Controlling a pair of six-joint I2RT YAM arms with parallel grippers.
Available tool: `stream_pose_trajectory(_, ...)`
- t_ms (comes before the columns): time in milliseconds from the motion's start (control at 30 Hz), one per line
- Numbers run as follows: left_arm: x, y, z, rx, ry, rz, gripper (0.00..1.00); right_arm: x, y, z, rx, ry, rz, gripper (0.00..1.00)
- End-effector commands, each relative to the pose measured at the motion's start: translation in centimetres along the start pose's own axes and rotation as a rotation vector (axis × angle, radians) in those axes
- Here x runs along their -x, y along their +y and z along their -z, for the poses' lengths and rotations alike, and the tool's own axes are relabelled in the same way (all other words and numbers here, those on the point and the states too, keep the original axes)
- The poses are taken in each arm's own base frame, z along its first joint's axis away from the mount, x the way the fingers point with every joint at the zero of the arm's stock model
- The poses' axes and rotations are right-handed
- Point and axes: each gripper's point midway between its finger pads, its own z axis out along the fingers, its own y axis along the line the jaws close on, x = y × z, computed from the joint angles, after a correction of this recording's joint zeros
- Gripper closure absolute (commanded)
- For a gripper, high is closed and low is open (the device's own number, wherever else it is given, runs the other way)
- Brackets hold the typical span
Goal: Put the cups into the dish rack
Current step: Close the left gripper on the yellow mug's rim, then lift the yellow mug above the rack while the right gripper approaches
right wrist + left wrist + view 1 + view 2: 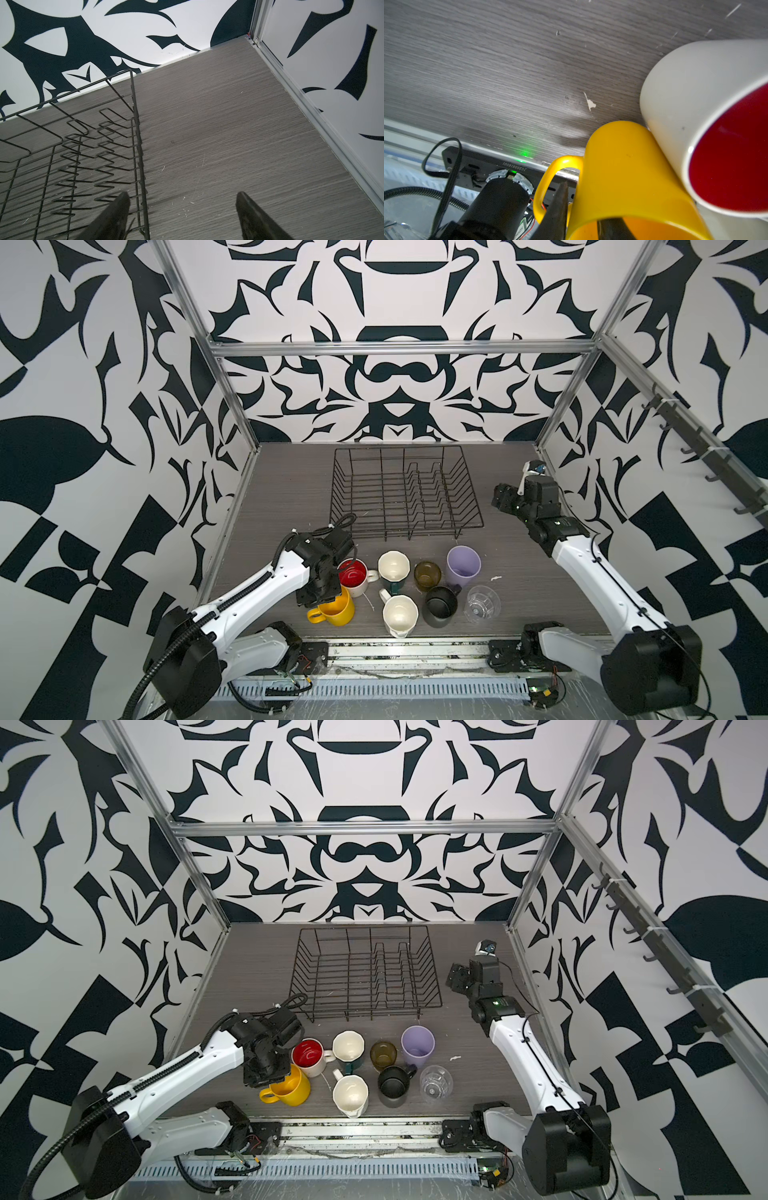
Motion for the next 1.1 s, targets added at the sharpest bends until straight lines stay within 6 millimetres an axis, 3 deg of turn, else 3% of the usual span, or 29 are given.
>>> stream_pose_trajectory(0,-0.6,0.8,0.1,0.014,0.007,0.031,0.76,1.2,0.4,1.0,0.021,-0.041,-0.017,0.18)
stream_pose_trajectory(467,-1.0,0.2,-0.5,-0.051,0.007,0.07,0.85,1.7,0.3,2.2,0.022,-0.064,-0.017,0.18)
stream_pose_trajectory(767,-1.1,0.4,0.5,-0.056,0.003,0.07,1.0,1.6,0.2,2.2,0.019,-0.064,-0.018,0.18)
stream_pose_trajectory(1067,-1.6,1.4,1.7,-0.05,0.0,0.072,1.0,1.6,0.4,2.2,0.03,-0.065,-0.021,0.18)
